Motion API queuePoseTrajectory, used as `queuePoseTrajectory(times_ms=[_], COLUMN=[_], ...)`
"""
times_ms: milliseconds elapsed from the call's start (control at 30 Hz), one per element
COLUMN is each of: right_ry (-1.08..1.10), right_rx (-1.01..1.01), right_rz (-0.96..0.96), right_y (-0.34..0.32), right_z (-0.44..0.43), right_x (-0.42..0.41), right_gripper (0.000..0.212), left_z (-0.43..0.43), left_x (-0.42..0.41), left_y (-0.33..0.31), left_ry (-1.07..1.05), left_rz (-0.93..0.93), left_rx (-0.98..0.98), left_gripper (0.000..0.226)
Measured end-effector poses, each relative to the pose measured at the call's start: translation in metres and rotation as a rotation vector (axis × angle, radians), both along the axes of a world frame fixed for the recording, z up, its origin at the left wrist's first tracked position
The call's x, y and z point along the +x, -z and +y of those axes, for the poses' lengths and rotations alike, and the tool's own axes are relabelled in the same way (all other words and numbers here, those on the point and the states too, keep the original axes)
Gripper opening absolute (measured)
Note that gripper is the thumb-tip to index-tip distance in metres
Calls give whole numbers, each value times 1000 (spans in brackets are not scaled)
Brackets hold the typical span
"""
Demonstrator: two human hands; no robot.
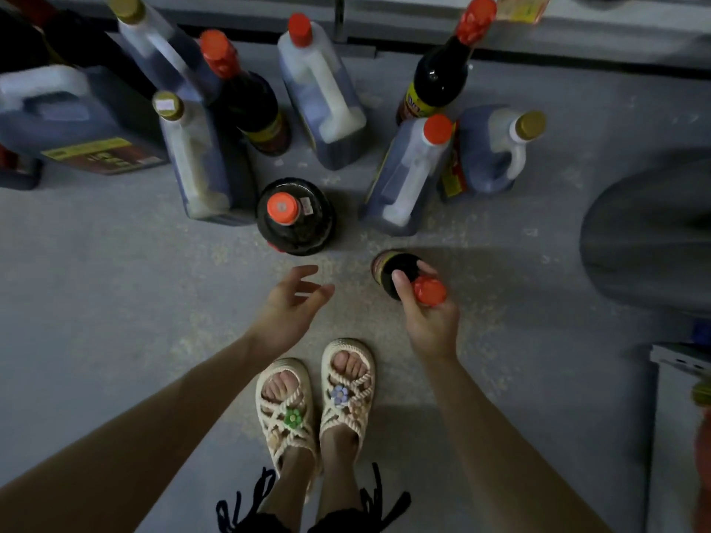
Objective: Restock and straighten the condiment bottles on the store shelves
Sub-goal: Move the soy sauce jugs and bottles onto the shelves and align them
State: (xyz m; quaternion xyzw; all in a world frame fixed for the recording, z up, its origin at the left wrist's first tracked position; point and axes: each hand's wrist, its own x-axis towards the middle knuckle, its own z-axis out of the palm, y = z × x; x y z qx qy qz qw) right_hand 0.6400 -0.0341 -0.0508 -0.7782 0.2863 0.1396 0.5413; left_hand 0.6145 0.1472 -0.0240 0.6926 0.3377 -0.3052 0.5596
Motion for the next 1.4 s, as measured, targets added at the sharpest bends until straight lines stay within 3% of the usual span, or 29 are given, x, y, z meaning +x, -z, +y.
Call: queuePoseTrajectory(times_ms=[267,567,867,1000,1267,1400], right_ry=[2,-101,-259,-355,-556,-668], right_rx=[20,-7,-41,-51,29,73], right_rz=[-49,-108,-293,-446,-733,-878], right_y=[11,-114,-368,-522,-791,-904], right_z=[-3,-2,24,42,89,114], right_x=[18,56,140,171,193,182], right_gripper=[9,17,57,68,69,41], left_z=[2,-8,-2,12,49,68], left_x=[7,39,101,125,146,138], left_y=[8,-97,-321,-459,-704,-797], left_ry=[58,28,12,27,110,125], left_rz=[-14,-114,-423,-576,-900,-1019], left_rx=[-14,-48,-61,-64,-13,-9], left_gripper=[44,43,42,47,83,77])
